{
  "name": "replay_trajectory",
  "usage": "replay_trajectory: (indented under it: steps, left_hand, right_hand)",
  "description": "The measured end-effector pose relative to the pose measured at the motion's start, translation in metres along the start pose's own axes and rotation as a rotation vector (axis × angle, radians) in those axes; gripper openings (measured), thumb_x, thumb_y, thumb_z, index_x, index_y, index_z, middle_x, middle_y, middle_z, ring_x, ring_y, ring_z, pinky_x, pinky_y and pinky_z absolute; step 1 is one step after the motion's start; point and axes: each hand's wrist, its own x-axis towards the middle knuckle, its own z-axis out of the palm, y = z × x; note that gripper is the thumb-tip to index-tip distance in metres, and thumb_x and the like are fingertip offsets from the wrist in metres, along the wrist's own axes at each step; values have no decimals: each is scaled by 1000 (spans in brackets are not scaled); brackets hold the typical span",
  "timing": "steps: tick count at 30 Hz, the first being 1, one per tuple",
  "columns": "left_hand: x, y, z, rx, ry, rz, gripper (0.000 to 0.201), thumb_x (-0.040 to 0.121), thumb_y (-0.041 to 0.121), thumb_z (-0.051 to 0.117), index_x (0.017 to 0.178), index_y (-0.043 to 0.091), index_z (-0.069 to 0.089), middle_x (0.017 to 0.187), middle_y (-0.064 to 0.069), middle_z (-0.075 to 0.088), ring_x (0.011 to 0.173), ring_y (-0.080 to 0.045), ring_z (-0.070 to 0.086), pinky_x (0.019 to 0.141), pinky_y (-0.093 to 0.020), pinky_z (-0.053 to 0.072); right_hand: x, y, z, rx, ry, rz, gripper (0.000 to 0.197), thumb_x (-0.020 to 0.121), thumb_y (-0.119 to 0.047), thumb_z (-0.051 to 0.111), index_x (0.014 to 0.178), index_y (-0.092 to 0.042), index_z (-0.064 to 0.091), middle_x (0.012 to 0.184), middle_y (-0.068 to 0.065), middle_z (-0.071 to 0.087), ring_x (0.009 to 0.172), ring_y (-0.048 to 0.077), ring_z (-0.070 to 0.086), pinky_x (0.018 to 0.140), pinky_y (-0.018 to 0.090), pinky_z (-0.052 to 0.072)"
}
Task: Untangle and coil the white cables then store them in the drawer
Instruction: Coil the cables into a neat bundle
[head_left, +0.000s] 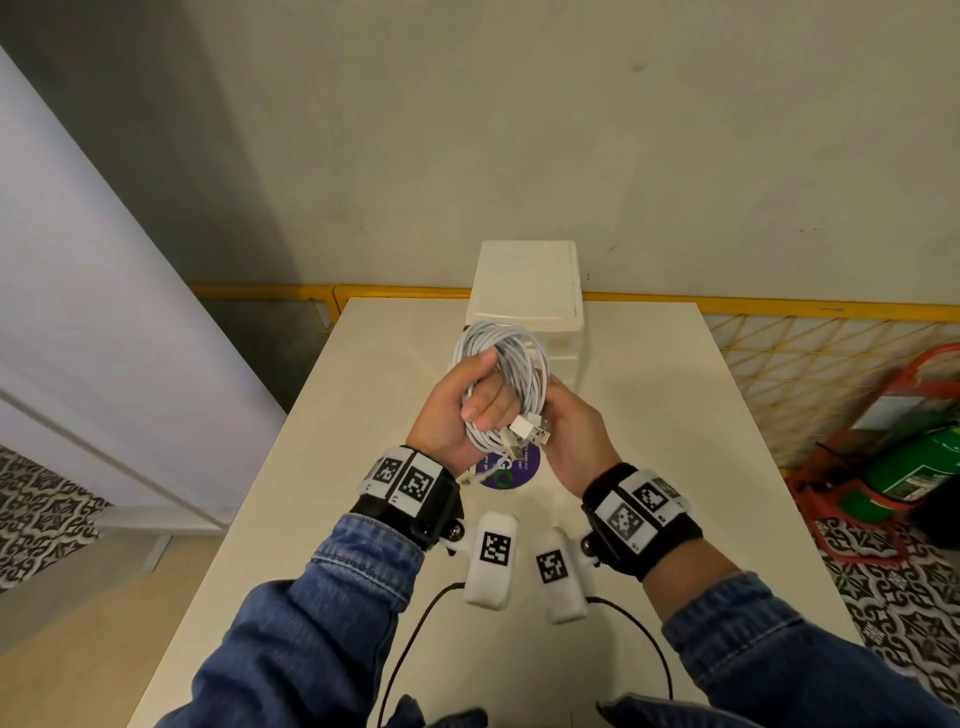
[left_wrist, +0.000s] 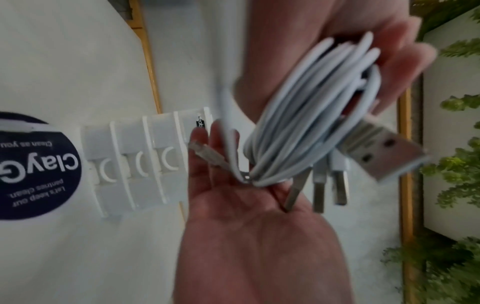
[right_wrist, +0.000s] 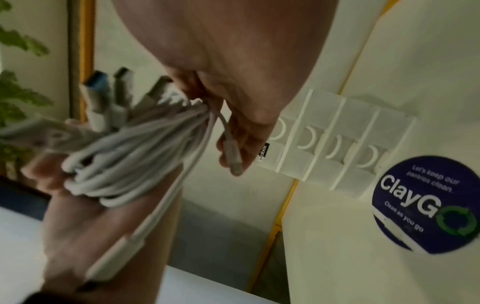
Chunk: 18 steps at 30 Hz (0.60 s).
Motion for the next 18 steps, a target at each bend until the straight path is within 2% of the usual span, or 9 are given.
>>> replay_trajectory:
  steps: [3,6,7,9,10,12,13,16,18]
  left_hand:
    - [0,-6,-7,135,19,-36,62,96,21,34,35,18,47,35,5,46,38,-7,45,49,-19,41]
    - [0,-6,-15,336,168,-95,50,95,22,41,47,13,51,57,-5,59,53,-15,56,59,-25,48]
    - [0,-7,-18,434,244,-92,43,96,20,44,54,10,53,63,-7,61,58,-16,59,61,-26,49]
    - [-1,-6,-24,581,372,-66,26,95,17,49,74,6,58,72,-8,62,63,-15,61,63,-26,50]
    - [-2,-5,-24,662,393,-64,20,95,19,51,83,6,59,74,-6,63,63,-12,62,63,-26,50]
    - [-3,-4,-26,844,368,-113,16,96,25,50,89,14,59,75,1,64,64,-8,62,64,-25,50]
    - [-3,-4,-24,901,348,-133,15,97,28,48,90,20,58,75,4,64,65,-8,61,62,-25,48]
    - [2,-7,-19,901,398,-86,17,99,31,42,94,22,55,76,7,60,68,-7,59,63,-23,46]
    - [7,-11,-16,847,489,-59,28,97,37,43,107,13,54,87,-2,61,82,-18,62,70,-33,50]
  right_hand:
    - [-1,0,-1,56,-2,9,35,92,-18,40,112,1,60,96,14,64,93,24,58,84,34,47]
    - [0,-4,-4,30,-8,-27,36,94,-24,36,103,-1,61,73,9,61,72,22,60,68,30,52]
    - [1,-6,-6,6,11,-41,36,95,-24,35,104,-1,60,73,10,60,70,21,59,65,29,53]
    - [5,-10,-10,-124,68,-90,33,97,-23,34,106,-7,62,84,12,61,76,21,59,69,31,51]
    - [6,-12,-12,-205,87,-120,31,97,-23,35,104,-15,64,89,10,63,80,21,59,73,33,49]
    - [8,-15,-15,-303,82,-150,29,96,-23,37,104,-27,65,100,7,66,89,19,61,81,35,48]
    - [9,-15,-17,-314,73,-152,29,96,-24,38,110,-26,63,106,8,66,92,19,62,84,35,48]
    - [8,-13,-18,-251,71,-144,33,97,-30,40,122,-20,58,110,12,66,85,18,62,73,29,51]
    - [7,-9,-16,-165,93,-118,36,99,-33,35,123,-17,56,108,17,64,79,18,63,64,26,51]
